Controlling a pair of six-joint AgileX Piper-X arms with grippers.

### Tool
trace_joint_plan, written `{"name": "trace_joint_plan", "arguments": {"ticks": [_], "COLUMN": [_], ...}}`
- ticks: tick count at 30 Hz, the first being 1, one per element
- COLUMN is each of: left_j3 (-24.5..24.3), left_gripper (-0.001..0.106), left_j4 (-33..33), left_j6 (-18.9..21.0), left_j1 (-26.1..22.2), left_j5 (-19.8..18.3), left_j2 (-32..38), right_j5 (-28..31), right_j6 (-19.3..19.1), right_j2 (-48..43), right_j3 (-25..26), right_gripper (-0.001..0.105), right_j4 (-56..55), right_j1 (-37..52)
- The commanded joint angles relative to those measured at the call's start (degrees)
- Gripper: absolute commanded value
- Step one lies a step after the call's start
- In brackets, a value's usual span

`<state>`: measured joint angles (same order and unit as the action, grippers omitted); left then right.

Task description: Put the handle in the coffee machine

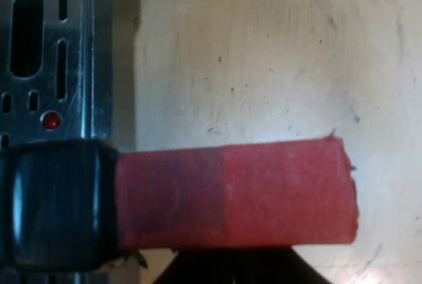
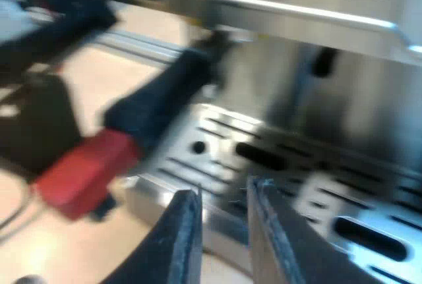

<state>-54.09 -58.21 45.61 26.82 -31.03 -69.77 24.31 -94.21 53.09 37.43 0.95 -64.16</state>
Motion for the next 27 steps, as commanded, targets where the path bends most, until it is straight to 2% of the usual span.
{"name": "trace_joint_plan", "arguments": {"ticks": [1, 3, 7, 9, 10, 12, 13, 15, 18, 21, 27], "left_j3": [-1.66, -1.66, -1.66, -1.66, -1.66, -1.66, -1.66, -1.66, -1.66, -1.66, -1.7], "left_gripper": [0.001, 0.003, 0.012, 0.024, 0.027, 0.043, 0.046, 0.059, 0.072, 0.077, 0.077], "left_j4": [9.72, 10.63, 9.0, 6.38, 5.88, 3.07, 2.41, 0.14, -1.76, -2.69, -3.68], "left_j6": [5.46, 8.5, 8.53, 8.52, 8.52, 8.52, 8.52, 8.52, 8.52, 8.52, 11.12], "left_j1": [0.83, 0.83, 0.36, -0.69, -1.06, -2.93, -3.3, -5.66, -9.05, -12.0, -16.41], "left_j5": [-7.56, -7.91, -6.32, -4.62, -4.1, -2.16, -1.9, -1.65, -1.39, -0.32, -0.14], "left_j2": [0.65, 0.65, 0.65, 0.79, 0.78, 1.23, 1.44, 2.53, 4.83, 8.19, 15.14], "right_j5": [-3.4, -4.0, -3.98, -4.51, -4.65, -4.94, -4.94, -4.94, -4.94, -4.94, -4.94], "right_j6": [-0.09, -0.09, -0.09, 0.03, 0.03, 0.03, 0.03, 0.03, 0.03, 0.03, 0.39], "right_j2": [-0.45, -0.45, -0.45, -0.45, -0.45, -0.45, -0.45, -0.45, -0.45, -0.45, -0.45], "right_j3": [0.27, 0.27, 0.27, 0.27, 0.27, 0.27, 0.27, 0.27, 0.27, 0.6, 2.64], "right_gripper": [0.022, 0.022, 0.022, 0.022, 0.022, 0.023, 0.025, 0.038, 0.056, 0.064, 0.063], "right_j4": [0.08, 0.08, 0.08, 0.08, 0.08, 0.08, 0.08, 0.08, 0.08, 0.08, -2.93], "right_j1": [-0.08, -0.08, -0.08, -0.08, -0.08, -0.08, -0.08, -0.08, -0.08, -0.08, -0.08]}}
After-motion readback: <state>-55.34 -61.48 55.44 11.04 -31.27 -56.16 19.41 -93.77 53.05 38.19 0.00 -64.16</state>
